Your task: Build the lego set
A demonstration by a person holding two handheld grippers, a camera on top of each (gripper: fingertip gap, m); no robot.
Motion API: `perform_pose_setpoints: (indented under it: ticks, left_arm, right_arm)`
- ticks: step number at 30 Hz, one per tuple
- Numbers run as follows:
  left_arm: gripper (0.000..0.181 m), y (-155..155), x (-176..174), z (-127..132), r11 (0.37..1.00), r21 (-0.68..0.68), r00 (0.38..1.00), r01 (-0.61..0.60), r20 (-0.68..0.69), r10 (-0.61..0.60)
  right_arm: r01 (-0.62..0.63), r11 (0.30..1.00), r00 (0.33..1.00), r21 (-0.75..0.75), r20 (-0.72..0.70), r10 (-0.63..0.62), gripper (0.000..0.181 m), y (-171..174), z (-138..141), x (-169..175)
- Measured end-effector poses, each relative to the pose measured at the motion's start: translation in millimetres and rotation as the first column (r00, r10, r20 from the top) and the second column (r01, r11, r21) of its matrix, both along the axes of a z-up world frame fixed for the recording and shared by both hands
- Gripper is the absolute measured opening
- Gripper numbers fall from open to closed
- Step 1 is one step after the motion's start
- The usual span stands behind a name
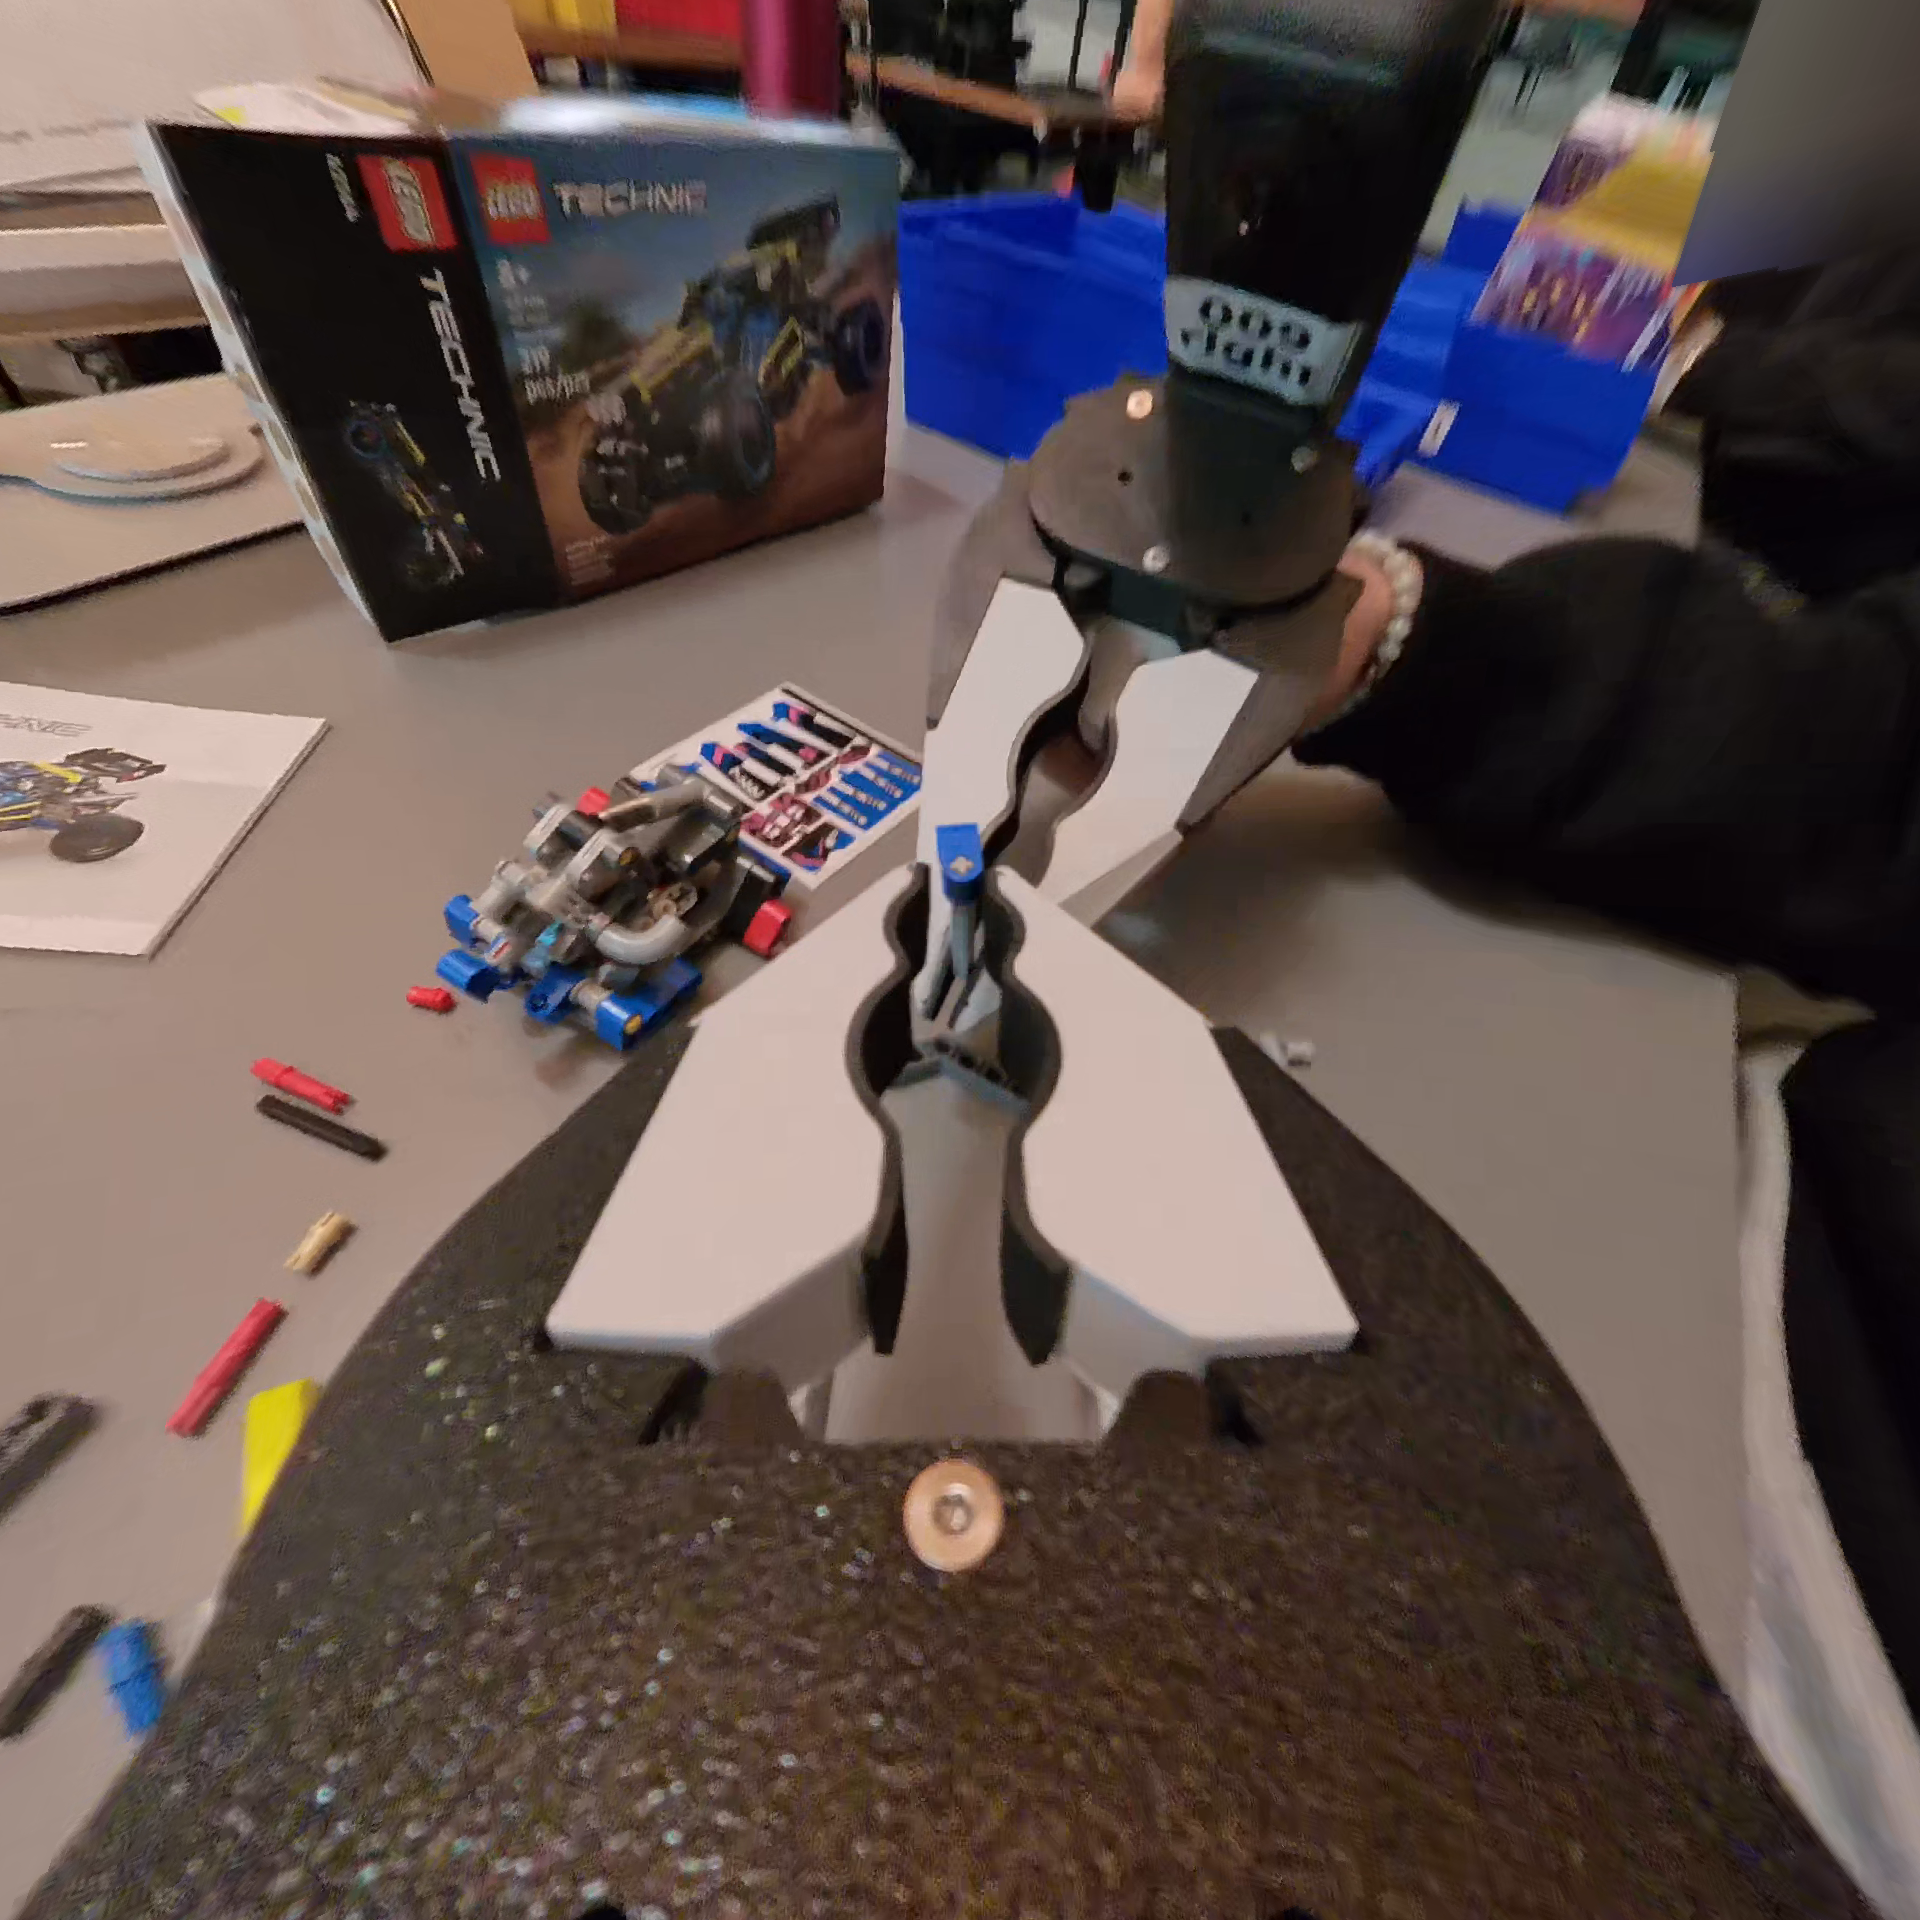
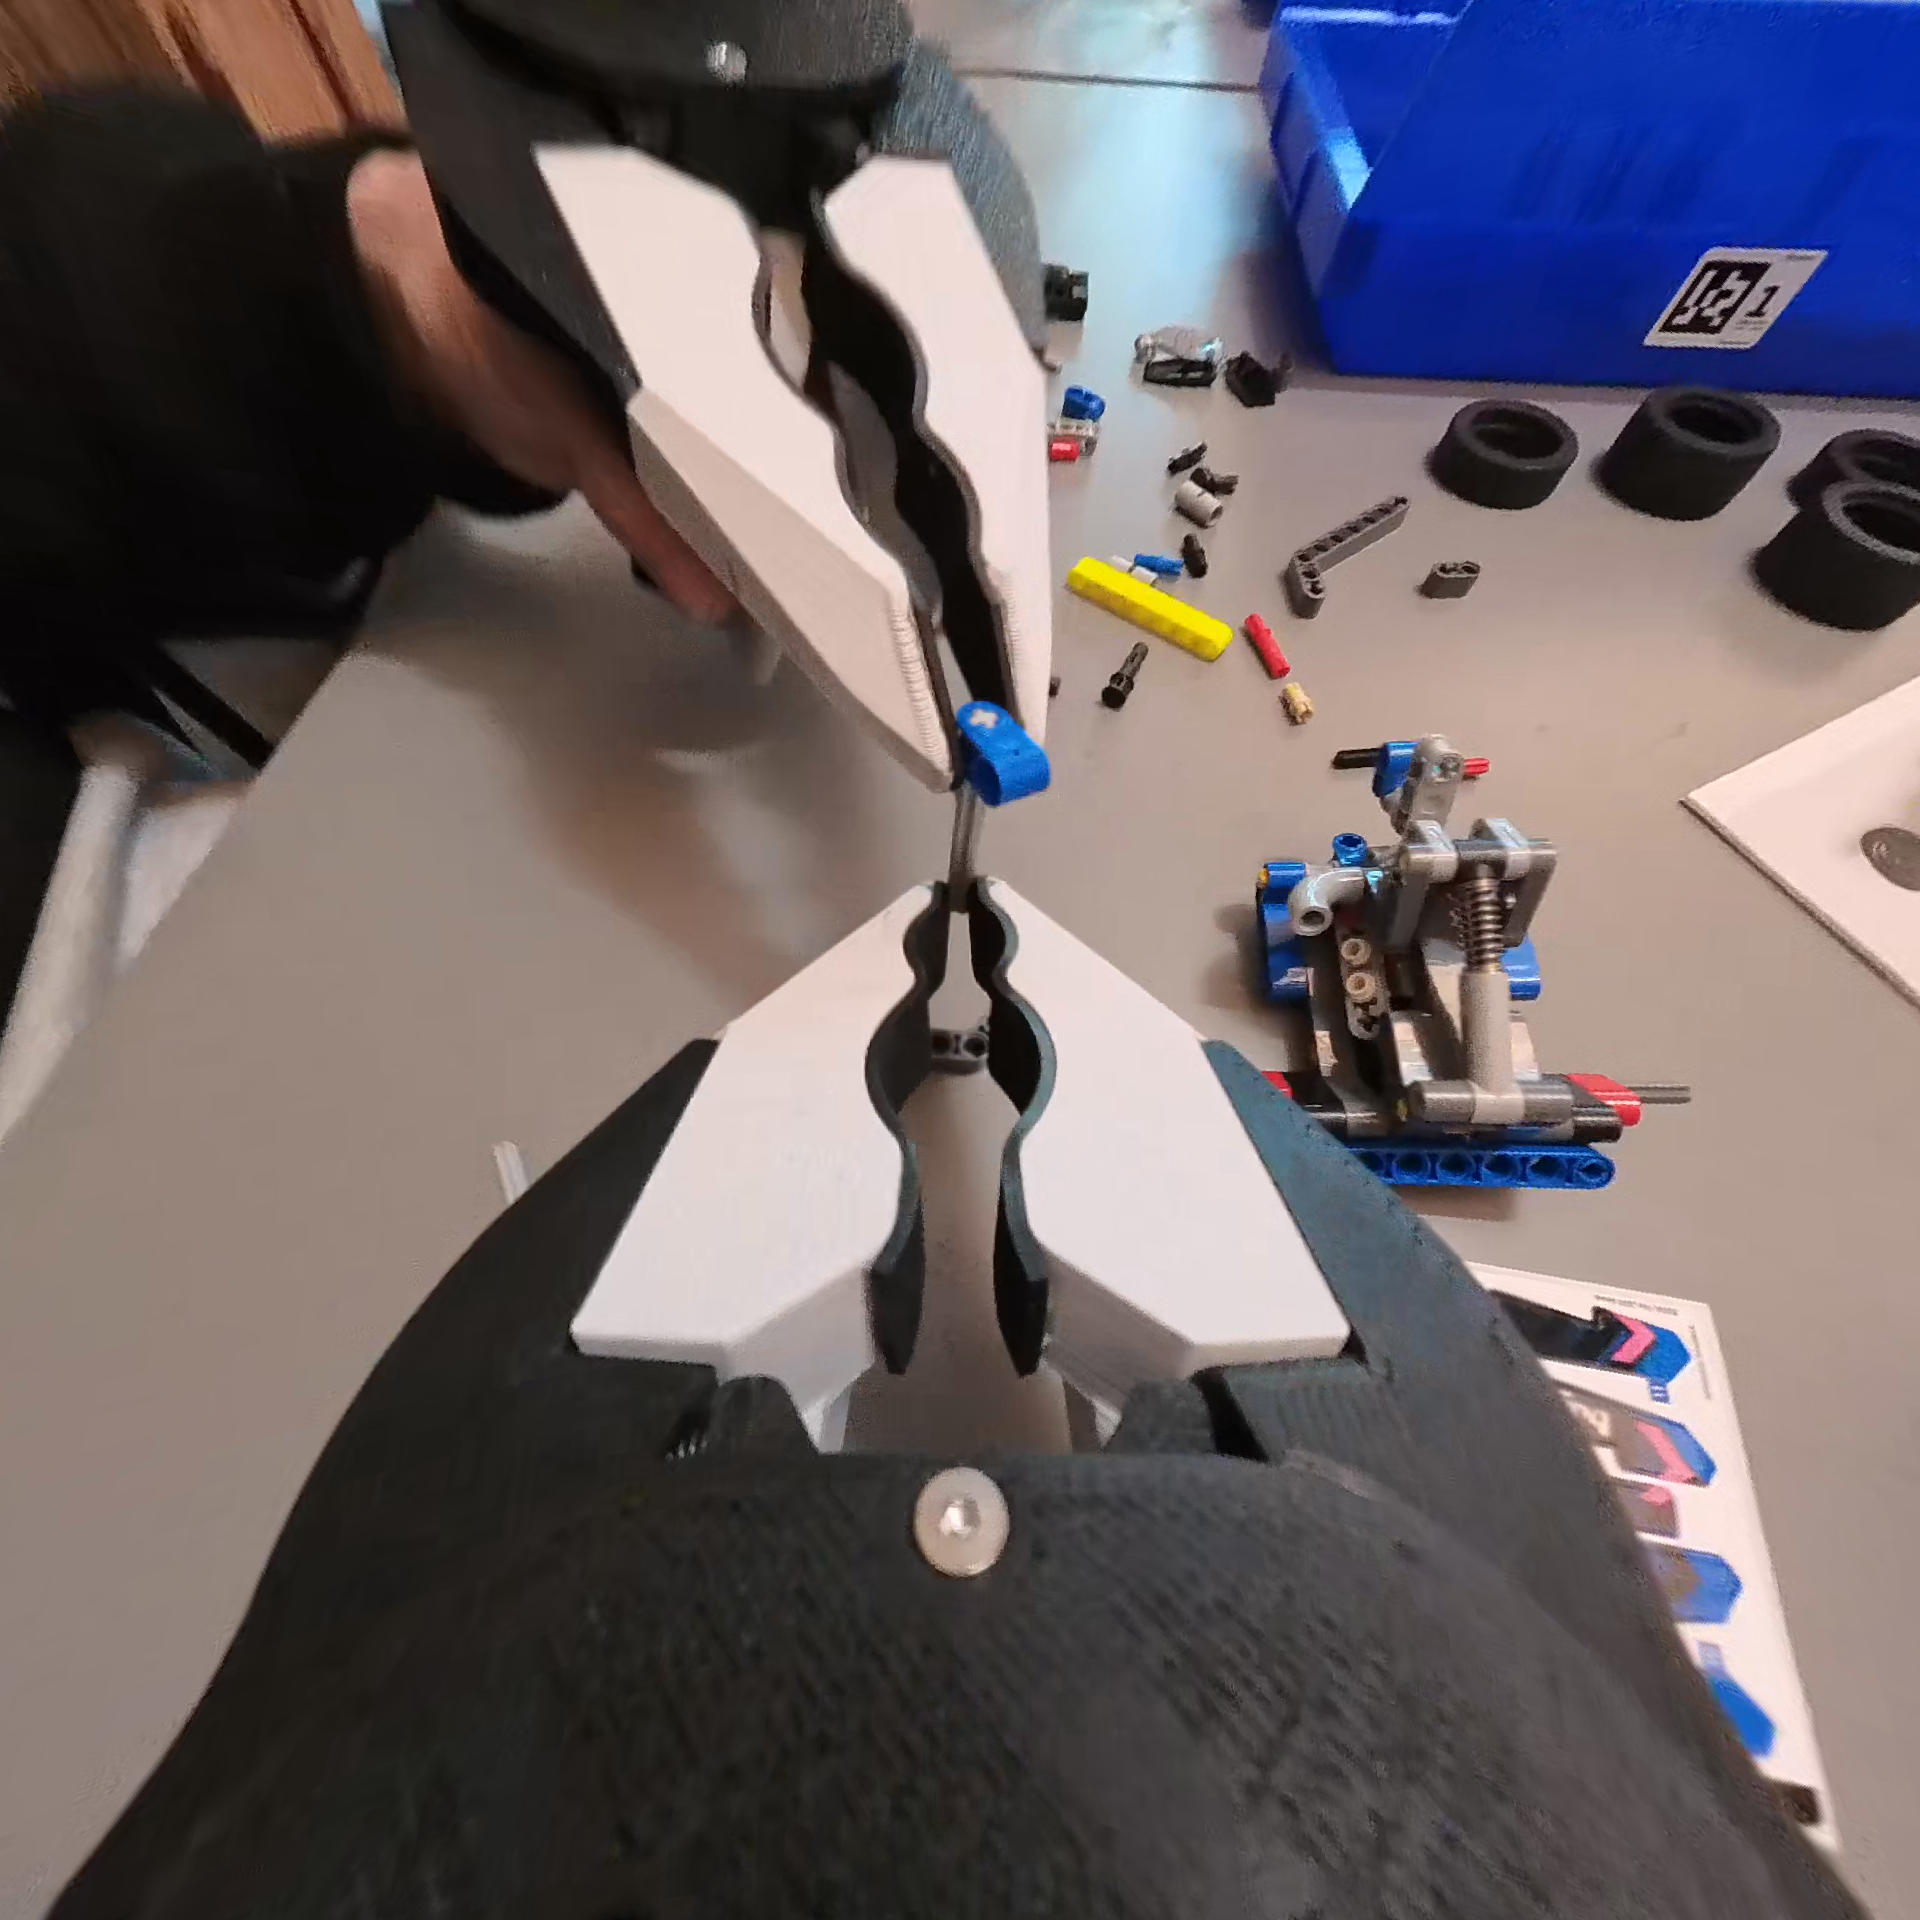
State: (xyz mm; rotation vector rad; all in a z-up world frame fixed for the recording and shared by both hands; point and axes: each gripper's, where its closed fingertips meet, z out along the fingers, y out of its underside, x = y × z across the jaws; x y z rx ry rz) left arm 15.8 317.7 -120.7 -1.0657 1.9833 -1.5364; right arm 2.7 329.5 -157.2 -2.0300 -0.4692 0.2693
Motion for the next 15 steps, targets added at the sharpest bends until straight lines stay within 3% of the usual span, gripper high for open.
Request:
perform_pose_setpoints:
  ticks: [3, 6, 9, 13, 15]
  left_arm:
    - [0.015, 0.7, -0.2, -6.7, 0.992, 0.119, 0.998, 0.050, -0.047, -0.045]
    - [0.006, -4.9, -7.9, -19.6, 0.963, 0.209, 0.978, 0.172, -0.152, -0.142]
    - [0.004, 2.2, -6.0, -25.9, 0.931, 0.312, 0.973, 0.191, -0.187, -0.137]
    - [0.004, 1.3, -6.5, -22.1, 0.940, 0.269, 0.956, 0.208, -0.257, -0.138]
    - [0.004, 6.3, -4.8, -21.8, 0.952, 0.238, 0.944, 0.193, -0.309, -0.114]
  right_arm:
    - [-0.030, 0.999, 0.996, -0.014, 0.079, 0.031, 0.002, 0.9, -7.8, -0.8]
    - [-0.054, 0.998, 0.993, -0.022, 0.107, 0.056, 0.002, 0.4, -11.6, -4.9]
    - [-0.025, 0.998, 0.990, -0.051, 0.140, 0.032, 0.002, -0.1, -16.9, 1.5]
    - [-0.015, 0.997, 0.994, -0.070, 0.109, 0.022, 0.004, -4.9, -14.6, 2.8]
    - [-0.044, 0.993, 0.987, -0.111, 0.147, 0.060, 0.019, -16.1, -18.7, 5.1]
